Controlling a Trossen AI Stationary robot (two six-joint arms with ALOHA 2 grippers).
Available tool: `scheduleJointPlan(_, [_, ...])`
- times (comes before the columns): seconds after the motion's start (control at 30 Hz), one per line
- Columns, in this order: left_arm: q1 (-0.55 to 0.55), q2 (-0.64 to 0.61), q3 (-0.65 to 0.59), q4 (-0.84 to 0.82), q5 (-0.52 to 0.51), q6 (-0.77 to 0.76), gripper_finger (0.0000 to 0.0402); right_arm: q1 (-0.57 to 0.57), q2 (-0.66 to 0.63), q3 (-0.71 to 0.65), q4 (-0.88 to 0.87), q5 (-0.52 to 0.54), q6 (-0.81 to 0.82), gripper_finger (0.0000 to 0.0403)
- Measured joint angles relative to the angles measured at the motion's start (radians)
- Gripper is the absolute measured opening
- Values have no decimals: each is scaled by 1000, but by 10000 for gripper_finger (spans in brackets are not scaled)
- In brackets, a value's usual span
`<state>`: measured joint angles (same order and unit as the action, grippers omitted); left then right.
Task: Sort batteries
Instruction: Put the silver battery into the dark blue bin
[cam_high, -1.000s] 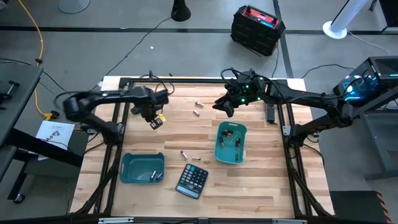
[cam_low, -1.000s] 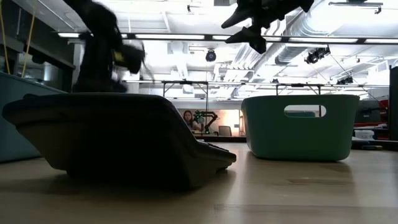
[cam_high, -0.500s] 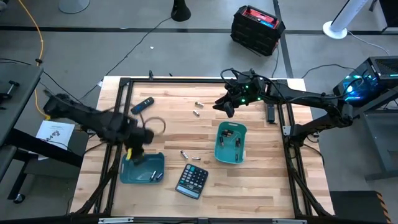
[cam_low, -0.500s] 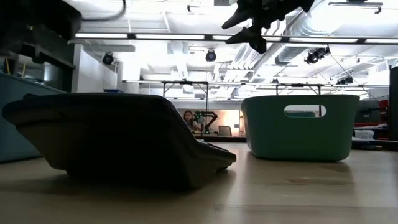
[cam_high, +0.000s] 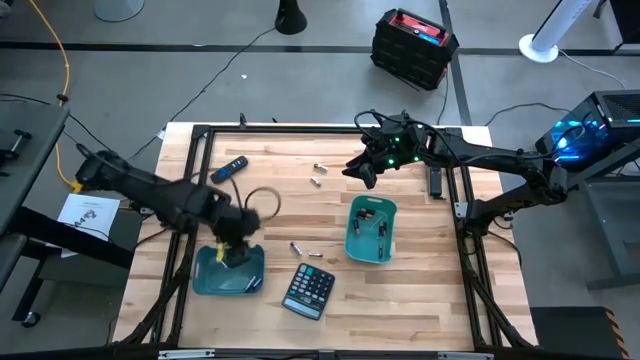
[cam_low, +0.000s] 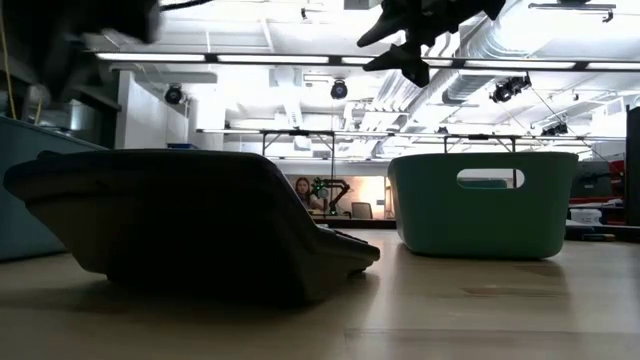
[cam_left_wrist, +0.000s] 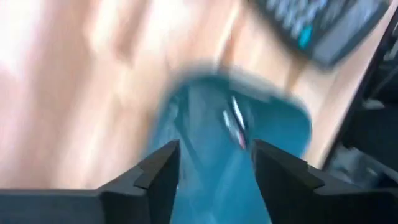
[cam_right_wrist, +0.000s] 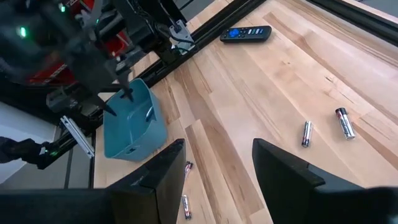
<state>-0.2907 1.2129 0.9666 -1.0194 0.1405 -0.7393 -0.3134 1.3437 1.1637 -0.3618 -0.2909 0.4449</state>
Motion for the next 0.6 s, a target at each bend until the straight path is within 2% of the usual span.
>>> scheduleJointPlan(0.1, [105,23,34,91,-35,225,204,0,0,0,0,0,4,181])
scheduleJointPlan(0.2, [185,100,71,184,-40,490,208,0,0,0,-3,-7,11,181])
scheduleJointPlan(0.4, [219,333,145,338,-105,1045,209,0,0,0,-20,-8,9,181])
scheduleJointPlan(0.5, [204,426,160,371,-118,1188,209,0,0,0,-22,-8,8,181])
scheduleJointPlan(0.6, [189,490,162,350,-120,1245,209,0,0,0,-23,-8,2,181])
